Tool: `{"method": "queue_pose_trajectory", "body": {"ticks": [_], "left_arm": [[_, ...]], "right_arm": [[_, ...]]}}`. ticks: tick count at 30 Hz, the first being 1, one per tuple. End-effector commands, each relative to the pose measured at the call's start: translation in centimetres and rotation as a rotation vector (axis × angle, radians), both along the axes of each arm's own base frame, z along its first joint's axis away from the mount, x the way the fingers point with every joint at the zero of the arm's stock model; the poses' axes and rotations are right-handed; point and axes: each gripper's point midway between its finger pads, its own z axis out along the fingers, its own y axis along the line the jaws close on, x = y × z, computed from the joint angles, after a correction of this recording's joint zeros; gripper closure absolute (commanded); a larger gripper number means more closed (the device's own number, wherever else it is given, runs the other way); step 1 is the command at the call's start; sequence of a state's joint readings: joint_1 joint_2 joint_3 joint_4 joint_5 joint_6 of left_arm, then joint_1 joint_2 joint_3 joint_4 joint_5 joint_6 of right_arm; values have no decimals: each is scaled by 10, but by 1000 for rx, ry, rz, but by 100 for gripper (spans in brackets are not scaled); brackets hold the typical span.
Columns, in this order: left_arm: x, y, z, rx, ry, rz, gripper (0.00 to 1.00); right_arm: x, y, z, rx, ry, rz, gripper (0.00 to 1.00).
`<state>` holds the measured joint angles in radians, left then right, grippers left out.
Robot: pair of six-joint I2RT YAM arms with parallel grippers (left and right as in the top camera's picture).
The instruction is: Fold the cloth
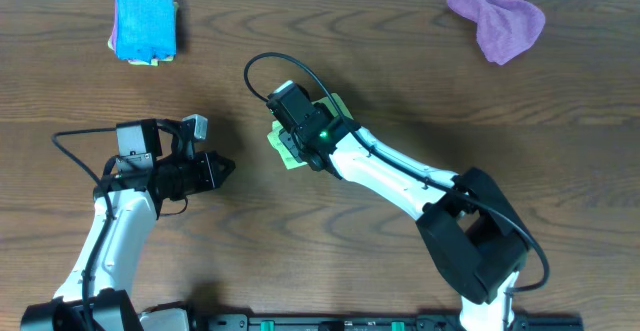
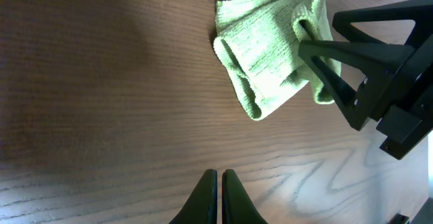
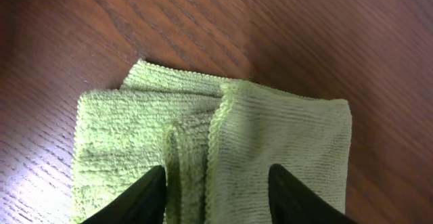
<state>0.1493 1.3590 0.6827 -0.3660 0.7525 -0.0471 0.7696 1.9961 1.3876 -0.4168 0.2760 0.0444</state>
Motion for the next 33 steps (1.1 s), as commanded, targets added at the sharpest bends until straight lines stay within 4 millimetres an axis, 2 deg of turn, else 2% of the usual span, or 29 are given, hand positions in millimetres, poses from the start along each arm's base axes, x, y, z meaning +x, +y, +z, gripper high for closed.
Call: {"method": "queue_pose_trajectory", "body": {"ticks": [1,2,3,4,6,7,8,15,19,25,30,33], "left_arm": [[1,1,4,12,-27,-14,94],[1,1,4,12,-27,-14,94],[1,1,4,12,-27,-14,94],[1,1,4,12,-27,-14,94],[1,1,4,12,-27,-14,94],[1,1,4,12,-27,-14,94],[1,1,4,12,-27,-14,94],[1,1,4,14,-29,-16,94],[1,3,2,29,-24,-9,94],[-2,10,-5,83,-7,1,94],[-1,11,-5,84,-12,1,94],[2,11,-4,85,-22,2,94]], "right_arm": [[5,-1,2,12,-6,-15,47],[6,-1,2,14,-8,-16,43],[6,-1,3,14,-9,-16,44],[6,0,3,16,-11,-15,53],[6,0,3,16,-11,-16,85],[6,0,3,16,-10,-16,95],[6,0,3,17,-10,-17,98],[7,-2,3,11,-14,-22,99],[12,-1,11,4,-29,-21,99],[7,22,29,61,-9,32,99],[2,24,29,50,8,56,99],[-12,37,25,113,83,115,99]]}}
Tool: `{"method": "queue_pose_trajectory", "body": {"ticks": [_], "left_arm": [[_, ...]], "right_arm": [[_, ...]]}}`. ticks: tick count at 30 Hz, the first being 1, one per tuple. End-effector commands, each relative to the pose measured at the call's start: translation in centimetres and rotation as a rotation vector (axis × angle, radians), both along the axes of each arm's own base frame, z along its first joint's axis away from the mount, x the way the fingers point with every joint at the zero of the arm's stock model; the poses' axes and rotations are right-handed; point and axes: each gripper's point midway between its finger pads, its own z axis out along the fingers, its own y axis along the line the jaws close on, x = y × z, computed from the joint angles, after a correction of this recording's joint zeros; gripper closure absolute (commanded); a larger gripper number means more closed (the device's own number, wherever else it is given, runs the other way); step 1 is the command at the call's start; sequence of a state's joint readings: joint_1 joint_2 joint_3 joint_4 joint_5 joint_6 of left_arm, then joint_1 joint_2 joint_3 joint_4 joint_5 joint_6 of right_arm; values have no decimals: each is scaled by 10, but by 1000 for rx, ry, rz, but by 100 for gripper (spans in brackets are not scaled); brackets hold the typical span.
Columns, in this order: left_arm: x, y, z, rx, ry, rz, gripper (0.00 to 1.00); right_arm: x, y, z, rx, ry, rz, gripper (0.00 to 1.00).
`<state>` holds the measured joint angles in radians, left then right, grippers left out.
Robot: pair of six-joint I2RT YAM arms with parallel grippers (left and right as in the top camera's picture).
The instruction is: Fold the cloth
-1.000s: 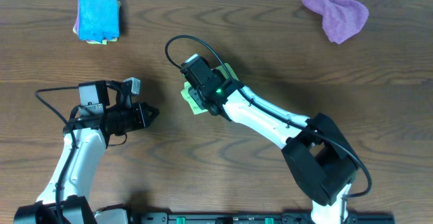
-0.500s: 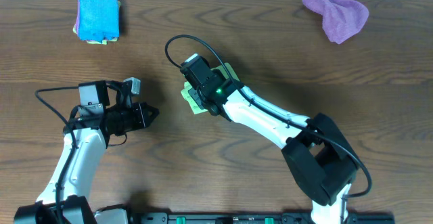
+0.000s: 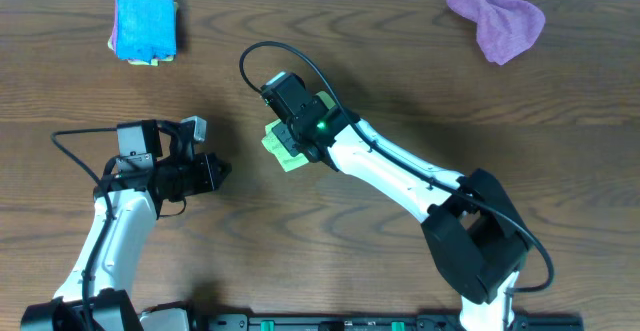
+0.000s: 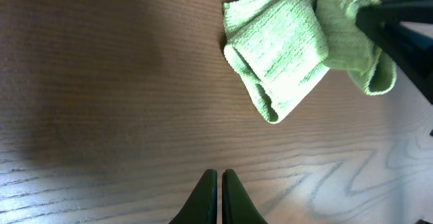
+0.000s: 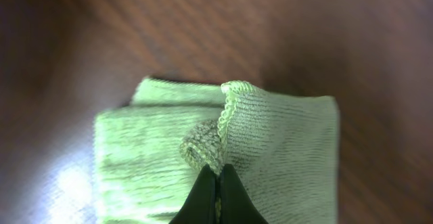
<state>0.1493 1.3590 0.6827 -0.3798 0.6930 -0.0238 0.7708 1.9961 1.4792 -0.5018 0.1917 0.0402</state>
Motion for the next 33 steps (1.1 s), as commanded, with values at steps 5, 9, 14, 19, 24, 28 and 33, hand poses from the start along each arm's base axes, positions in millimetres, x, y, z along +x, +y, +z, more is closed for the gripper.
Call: {"method": "queue_pose_trajectory", "body": {"ticks": [5,9,14,19,24,28,33], "left_arm": [[6,3,5,24,-45,-5,94],[6,3,5,24,-45,-5,94],[6,3,5,20,-41,1,94],[6,1,5,5,-41,-7,94],[12,-8,1,-55,-46,-30,94],[23,-15,-3,-127,-44,-23,94],[32,-25,-12,-174,-42,-41,94]], "right_arm": [[-24,32,3,117,106,108,99],[-31,39,3,152,141,134,99],[-33,41,3,178,161,116,99],[-33,41,3,179,164,117,99],[-30,38,3,173,156,106,99],[-29,37,3,173,156,104,99],[-29,37,3,173,156,104,99]]}}
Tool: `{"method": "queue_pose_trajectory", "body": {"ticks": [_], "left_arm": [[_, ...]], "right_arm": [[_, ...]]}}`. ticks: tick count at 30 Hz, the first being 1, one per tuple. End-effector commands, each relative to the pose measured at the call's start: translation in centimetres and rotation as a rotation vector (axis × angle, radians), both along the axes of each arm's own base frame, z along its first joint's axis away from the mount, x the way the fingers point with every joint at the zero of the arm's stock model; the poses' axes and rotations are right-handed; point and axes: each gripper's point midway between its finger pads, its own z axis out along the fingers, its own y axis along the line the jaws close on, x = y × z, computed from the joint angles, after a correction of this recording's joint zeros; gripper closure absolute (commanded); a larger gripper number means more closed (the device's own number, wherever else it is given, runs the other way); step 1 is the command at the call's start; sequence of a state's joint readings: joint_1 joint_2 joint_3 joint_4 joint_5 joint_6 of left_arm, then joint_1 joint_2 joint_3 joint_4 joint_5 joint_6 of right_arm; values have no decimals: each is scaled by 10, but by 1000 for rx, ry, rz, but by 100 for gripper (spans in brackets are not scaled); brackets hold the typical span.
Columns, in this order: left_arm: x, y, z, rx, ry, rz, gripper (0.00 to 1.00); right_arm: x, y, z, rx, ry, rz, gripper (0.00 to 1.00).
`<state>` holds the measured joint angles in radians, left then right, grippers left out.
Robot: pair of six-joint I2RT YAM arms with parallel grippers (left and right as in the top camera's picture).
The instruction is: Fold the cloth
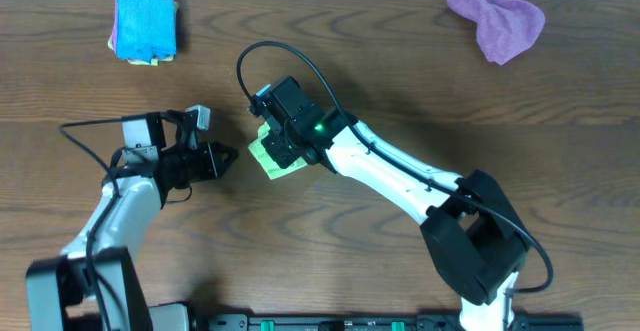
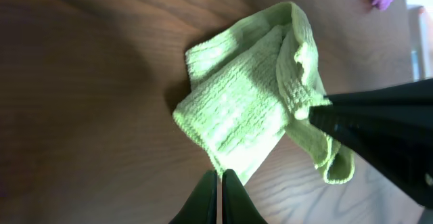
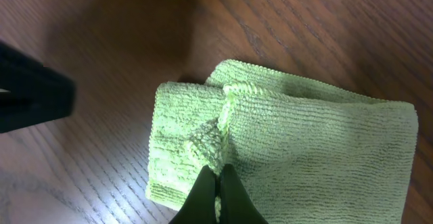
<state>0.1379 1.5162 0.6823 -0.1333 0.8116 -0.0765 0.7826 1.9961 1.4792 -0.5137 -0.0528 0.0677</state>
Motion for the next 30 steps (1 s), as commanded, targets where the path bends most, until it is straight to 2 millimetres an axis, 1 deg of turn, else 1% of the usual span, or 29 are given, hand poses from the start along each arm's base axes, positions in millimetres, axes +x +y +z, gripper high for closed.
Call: {"method": "queue_pose_trajectory", "body": {"ticks": [1,6,13,17,24,30], "left_arm": [[0,-13,-5,-62,36,-16,94],[-1,-27,-21,-64,68,-50,94],[2,-25,-42,-56,107,-31,94],[6,-25,-49,-63,113,-21,94],[15,-26,-53,-79,104,4,94],[14,-36,-58,-83,111,-18,94]], "right_arm": [[5,4,7,20,-6,-13,99],[8,2,8,25,-11,-19,99],[11,0,8,25,-10,-26,99],[11,0,8,26,-11,-26,99],[8,3,8,38,2,-15,99],[3,8,9,66,31,-3,99]]}}
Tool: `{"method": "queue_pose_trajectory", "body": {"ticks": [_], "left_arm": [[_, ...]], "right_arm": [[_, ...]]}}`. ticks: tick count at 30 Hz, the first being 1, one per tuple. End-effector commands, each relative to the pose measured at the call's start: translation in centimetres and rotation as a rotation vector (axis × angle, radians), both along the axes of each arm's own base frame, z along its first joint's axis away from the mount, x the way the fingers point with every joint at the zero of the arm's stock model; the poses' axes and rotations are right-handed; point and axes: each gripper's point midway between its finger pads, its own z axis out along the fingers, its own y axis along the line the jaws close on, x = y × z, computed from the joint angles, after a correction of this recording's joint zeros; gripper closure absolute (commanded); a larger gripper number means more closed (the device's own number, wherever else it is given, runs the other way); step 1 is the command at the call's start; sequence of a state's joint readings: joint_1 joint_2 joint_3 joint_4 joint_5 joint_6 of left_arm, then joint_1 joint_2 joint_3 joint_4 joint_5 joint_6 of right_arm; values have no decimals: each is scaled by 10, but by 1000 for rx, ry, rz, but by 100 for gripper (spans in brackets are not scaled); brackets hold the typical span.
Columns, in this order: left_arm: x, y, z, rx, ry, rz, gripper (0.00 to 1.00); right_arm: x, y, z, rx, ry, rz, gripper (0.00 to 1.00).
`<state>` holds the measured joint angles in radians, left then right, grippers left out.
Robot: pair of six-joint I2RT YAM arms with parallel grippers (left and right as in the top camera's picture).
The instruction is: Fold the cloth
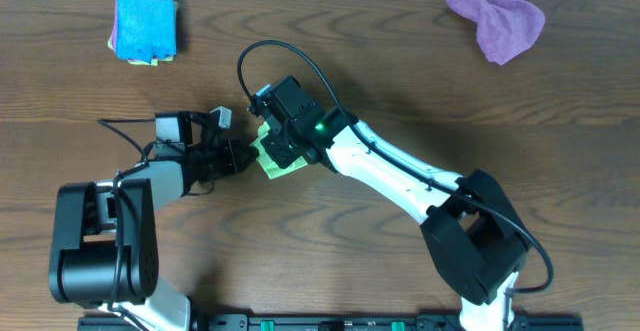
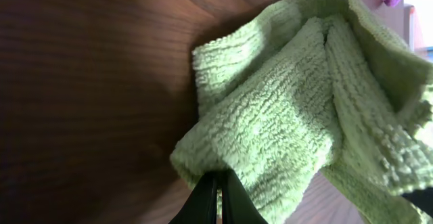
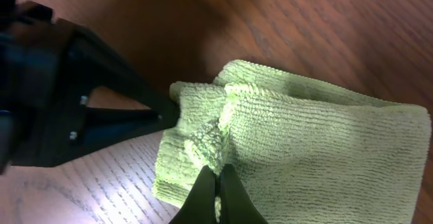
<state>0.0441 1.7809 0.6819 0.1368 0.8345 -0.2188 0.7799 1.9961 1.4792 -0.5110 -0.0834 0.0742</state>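
Observation:
A light green cloth (image 1: 272, 161), loosely bunched in folds, lies on the brown wooden table (image 1: 400, 91). My right gripper (image 1: 281, 148) is shut on a raised pinch of the cloth (image 3: 304, 136) near its left part, seen between its tips in the right wrist view (image 3: 218, 174). My left gripper (image 1: 243, 158) is shut, its tips (image 2: 218, 178) pressed against the cloth's (image 2: 284, 116) lower left edge. From the right wrist view the left gripper (image 3: 172, 114) points at the cloth's left corner.
A folded blue cloth (image 1: 146, 26) on a yellow one lies at the far left. A crumpled purple cloth (image 1: 497, 19) lies at the far right; a bit of that purple cloth shows in the left wrist view.
My left gripper, still shut, has moved right from a short way off to touch the green cloth's left edge. The right gripper keeps its pinch in the same place.
First my right gripper stood open over the green cloth, with the left one shut well to the left. Then the right was shut on a fold. Then the cloth lay further left and the left gripper nearer. Now the left tips touch it.

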Motion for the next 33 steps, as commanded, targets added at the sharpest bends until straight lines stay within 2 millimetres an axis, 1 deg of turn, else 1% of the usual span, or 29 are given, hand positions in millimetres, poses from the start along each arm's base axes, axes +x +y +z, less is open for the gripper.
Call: {"method": "queue_pose_trajectory", "body": {"ticks": [1,6,10,13,16,19,23,27,31,33], "left_arm": [[-3,-7,-7,-5,25,-8,94],[-3,-10,-7,-6,23,-16,94],[-3,-10,-7,-6,23,-16,94],[-3,-10,-7,-6,23,-16,94],[-3,-10,-7,-6,23,-16,94],[-3,-10,-7,-6,23,-16,94],[-3,-10,-6,-10,27,-10,94],[-2,-10,-4,-17,22,-10,94],[3,-1,6,-39,-4,10,94],[8,5,18,-57,-36,23,94]], "right_arm": [[4,7,10,54,20,-2,99],[-1,14,20,90,31,24,99],[-3,22,36,116,5,38,99],[-5,28,42,126,-4,50,99],[-13,35,43,144,13,79,99],[-17,39,44,145,12,90,99],[-21,39,40,134,20,95,99],[-19,38,40,130,17,89,99],[-19,35,39,116,15,85,99],[-19,35,38,113,18,84,99]]}}
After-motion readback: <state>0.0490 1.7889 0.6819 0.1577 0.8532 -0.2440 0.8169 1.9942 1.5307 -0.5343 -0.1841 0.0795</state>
